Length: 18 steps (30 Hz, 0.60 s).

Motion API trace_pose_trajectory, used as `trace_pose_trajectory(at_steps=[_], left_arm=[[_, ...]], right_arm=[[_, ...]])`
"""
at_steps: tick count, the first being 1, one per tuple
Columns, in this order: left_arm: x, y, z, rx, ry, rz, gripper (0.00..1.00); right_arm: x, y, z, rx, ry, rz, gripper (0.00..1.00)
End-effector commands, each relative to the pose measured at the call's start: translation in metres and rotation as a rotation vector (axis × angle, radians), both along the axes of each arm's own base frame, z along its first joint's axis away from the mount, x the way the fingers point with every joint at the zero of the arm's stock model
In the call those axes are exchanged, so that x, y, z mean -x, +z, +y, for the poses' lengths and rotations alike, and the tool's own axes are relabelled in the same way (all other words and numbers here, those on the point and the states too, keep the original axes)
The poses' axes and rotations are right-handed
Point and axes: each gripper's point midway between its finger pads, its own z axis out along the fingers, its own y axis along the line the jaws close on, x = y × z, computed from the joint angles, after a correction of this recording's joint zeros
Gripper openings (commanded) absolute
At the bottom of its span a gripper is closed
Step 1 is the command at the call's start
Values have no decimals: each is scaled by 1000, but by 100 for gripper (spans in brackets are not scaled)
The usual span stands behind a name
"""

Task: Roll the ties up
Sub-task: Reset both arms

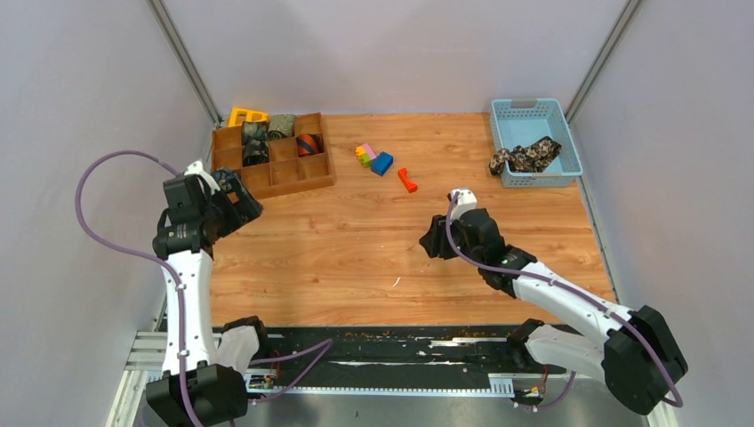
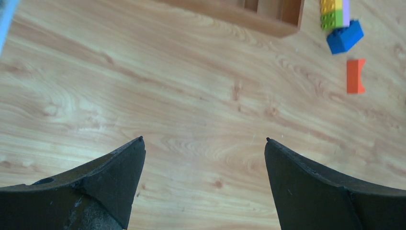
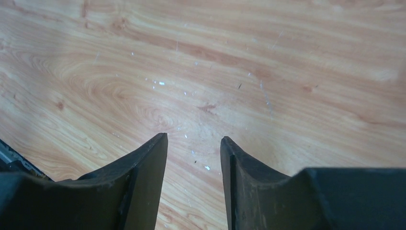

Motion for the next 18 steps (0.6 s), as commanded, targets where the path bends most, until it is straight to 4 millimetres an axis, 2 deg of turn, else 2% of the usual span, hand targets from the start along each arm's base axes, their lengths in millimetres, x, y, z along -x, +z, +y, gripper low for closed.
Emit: trace_pose_trajectory(at_steps=[1, 5, 8, 12, 18], left_arm=[[17, -3, -21, 2, -97, -15, 100], [34, -10, -35, 0, -131, -35, 100], [41, -14, -41, -16, -144, -68, 100], [48, -21, -44, -62, -167, -73, 100], [49, -16, -58, -30, -210, -147, 100]], right_arm=[[-24, 67, -12, -8, -71, -216, 48], [-30, 101, -27, -8, -130, -341, 52], [-34, 117, -35, -11, -160, -425, 57], [-37, 117, -43, 9, -187, -463, 72], [-41, 93, -42, 26, -191, -476, 75]])
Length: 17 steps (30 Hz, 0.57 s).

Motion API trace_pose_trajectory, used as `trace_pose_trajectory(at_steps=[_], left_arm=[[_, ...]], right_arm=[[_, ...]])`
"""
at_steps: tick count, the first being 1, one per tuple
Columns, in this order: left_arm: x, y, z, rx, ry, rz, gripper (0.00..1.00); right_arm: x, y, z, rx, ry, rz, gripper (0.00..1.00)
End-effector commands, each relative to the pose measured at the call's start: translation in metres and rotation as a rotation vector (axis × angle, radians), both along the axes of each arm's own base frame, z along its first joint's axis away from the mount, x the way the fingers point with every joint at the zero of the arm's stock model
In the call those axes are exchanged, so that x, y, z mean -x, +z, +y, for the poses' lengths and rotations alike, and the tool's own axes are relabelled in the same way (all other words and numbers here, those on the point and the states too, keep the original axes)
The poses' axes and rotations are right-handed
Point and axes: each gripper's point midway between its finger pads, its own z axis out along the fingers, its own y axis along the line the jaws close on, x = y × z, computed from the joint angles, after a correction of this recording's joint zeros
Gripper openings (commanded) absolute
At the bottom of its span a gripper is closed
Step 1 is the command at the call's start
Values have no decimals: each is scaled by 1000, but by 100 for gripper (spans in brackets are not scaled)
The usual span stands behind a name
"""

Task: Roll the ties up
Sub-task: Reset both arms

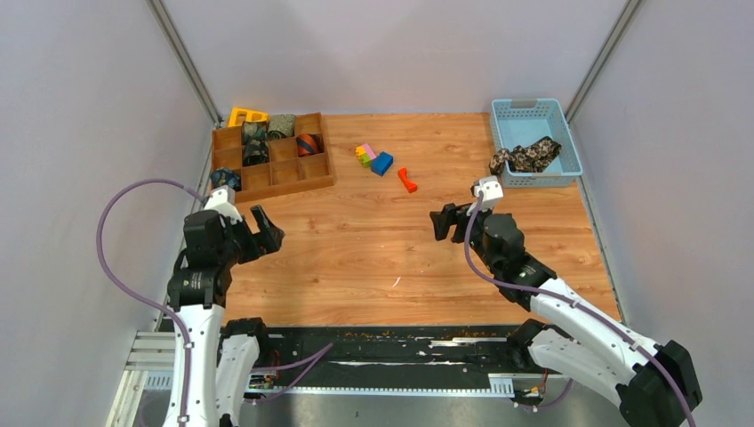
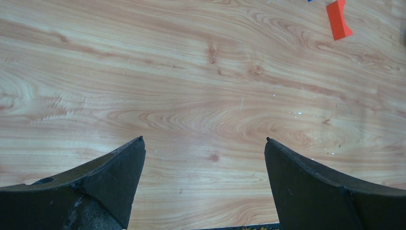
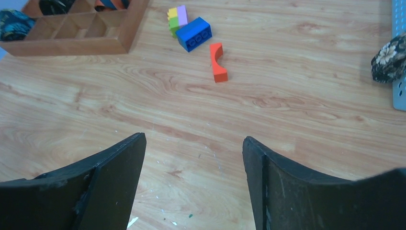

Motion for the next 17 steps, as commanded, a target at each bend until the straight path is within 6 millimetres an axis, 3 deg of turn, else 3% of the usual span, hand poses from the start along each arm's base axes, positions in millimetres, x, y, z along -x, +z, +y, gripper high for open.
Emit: trace_pose_trajectory(at_steps=[1, 7, 17], left_arm=[[-5, 8, -8, 10, -35, -70, 100], [-4, 2, -18, 11, -92, -37, 100], [-1, 8, -16, -5, -83, -75, 100]], right_arm=[[-9, -4, -4, 14, -32, -49, 75], [-8, -5, -5, 9, -34, -55, 76], [-13, -10, -6, 28, -61, -21, 75]])
